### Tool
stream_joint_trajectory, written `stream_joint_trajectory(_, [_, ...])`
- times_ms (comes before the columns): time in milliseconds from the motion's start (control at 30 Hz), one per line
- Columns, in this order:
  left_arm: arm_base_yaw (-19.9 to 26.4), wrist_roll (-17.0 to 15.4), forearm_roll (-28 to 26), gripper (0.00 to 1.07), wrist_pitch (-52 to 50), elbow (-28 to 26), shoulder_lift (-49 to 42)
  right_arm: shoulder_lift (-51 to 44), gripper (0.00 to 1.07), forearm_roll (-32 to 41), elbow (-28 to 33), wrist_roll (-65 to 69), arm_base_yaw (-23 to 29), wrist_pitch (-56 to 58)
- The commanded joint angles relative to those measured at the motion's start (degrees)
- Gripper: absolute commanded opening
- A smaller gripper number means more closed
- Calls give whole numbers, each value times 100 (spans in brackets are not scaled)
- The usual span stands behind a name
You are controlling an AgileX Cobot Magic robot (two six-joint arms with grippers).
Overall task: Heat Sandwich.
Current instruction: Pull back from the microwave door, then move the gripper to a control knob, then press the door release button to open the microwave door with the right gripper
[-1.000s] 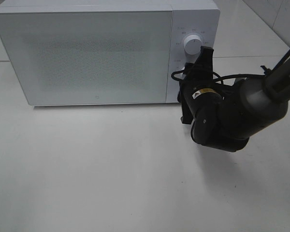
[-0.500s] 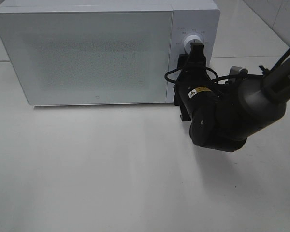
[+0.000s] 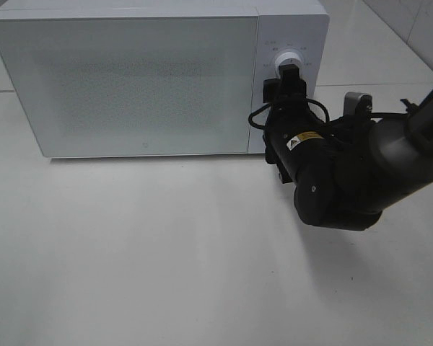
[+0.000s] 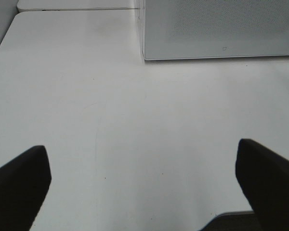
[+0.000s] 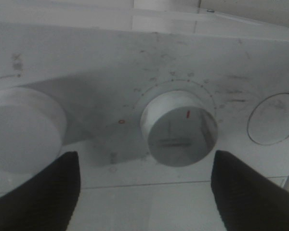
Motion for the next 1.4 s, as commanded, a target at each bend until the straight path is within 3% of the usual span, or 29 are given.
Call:
stream_joint_trajectory(33, [23, 6, 0, 97, -52, -6, -132, -218, 72, -212, 132, -166, -46, -206])
stream_joint_trajectory(333, [23, 6, 0, 97, -52, -6, -97, -831, 72, -699, 710, -1031, -52, 922])
stream_joint_trajectory(467, [23, 6, 0, 97, -52, -6, -97, -1301, 72, -991, 980, -2017, -57, 1616])
stream_joint_trajectory(933, [23, 6, 0, 97, -52, -6, -97, -2842, 72, -1192, 1003, -6068, -57, 4813])
stream_joint_trajectory(1400, [23, 6, 0, 97, -52, -6, -97, -3873, 72, -1329, 1003, -7615, -57, 7179])
